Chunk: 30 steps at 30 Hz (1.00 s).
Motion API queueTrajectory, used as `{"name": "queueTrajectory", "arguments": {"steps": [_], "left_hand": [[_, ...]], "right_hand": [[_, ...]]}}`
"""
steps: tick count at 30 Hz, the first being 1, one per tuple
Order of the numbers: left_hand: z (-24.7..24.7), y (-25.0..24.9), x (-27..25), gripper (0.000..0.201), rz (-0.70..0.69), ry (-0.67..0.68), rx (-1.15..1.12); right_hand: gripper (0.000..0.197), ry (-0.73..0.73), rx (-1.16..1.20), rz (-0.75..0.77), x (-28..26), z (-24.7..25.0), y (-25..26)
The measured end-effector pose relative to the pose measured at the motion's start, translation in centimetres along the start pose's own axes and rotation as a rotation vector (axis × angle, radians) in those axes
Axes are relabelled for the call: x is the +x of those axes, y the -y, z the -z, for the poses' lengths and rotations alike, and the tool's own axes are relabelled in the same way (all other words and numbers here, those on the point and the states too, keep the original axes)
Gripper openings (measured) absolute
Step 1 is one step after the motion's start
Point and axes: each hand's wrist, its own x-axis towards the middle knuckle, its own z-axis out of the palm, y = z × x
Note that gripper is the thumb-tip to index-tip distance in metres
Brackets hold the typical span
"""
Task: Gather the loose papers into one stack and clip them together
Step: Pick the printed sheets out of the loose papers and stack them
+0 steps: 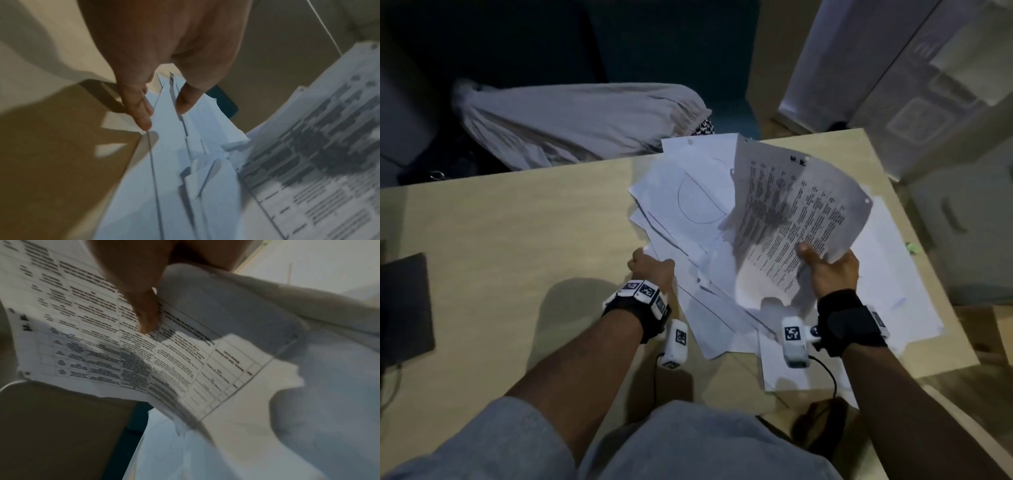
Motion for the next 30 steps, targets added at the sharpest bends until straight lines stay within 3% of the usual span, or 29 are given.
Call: {"name": "queueTrajectory", "arguments": {"steps": [4, 9, 11, 15, 17, 21, 23, 26, 28, 30], "left_hand": [[-1.1, -1.4, 0.6, 0.085, 0.029, 0.081, -0.133], [-2.5, -2.2, 0.0, 0.053, 0.04, 0.271, -0.247], [-3.4, -2.7, -0.5, 0.045, 0.001, 0.28, -0.161], [-5.0, -3.0, -1.1, 0.051, -0.351, 0.139, 0.336], [-5.3, -2.8, -1.2, 0.054, -0.45, 0.188, 0.384], [-5.5, -2.6, -1.4, 0.079, -0.529, 0.406, 0.545], [-5.0, -2.3, -1.5, 0.096, -0.576, 0.394, 0.582], [-3.7, -0.8, -0.6, 0.113, -0.512, 0.36, 0.659], [-2.6, 0.2, -0.4, 0.108, -0.467, 0.338, 0.741], [-1.6, 0.9, -0.6, 0.09, -0.453, 0.293, 0.81]], "right_hand": [[0.044, -0.081, -0.058, -0.046, 1.0, 1.3, -1.7], [0.045, -0.14, -0.181, -0.157, 2.6, 2.8, -4.2], [0.047, -0.136, -0.238, -0.194, 3.0, 3.3, -5.1], [0.055, -0.112, -0.333, -0.268, 3.7, 3.6, -6.7], [0.054, -0.099, -0.368, -0.293, 3.9, 3.6, -7.0], [0.048, -0.043, -0.404, -0.318, 4.6, 3.4, -7.1], [0.05, -0.024, -0.443, -0.331, 5.0, 3.1, -7.0], [0.059, -0.006, -0.494, -0.324, 5.4, 2.4, -6.7], [0.059, 0.025, -0.53, -0.312, 5.3, 1.7, -6.5], [0.057, 0.056, -0.542, -0.308, 5.2, 0.9, -6.4]]}}
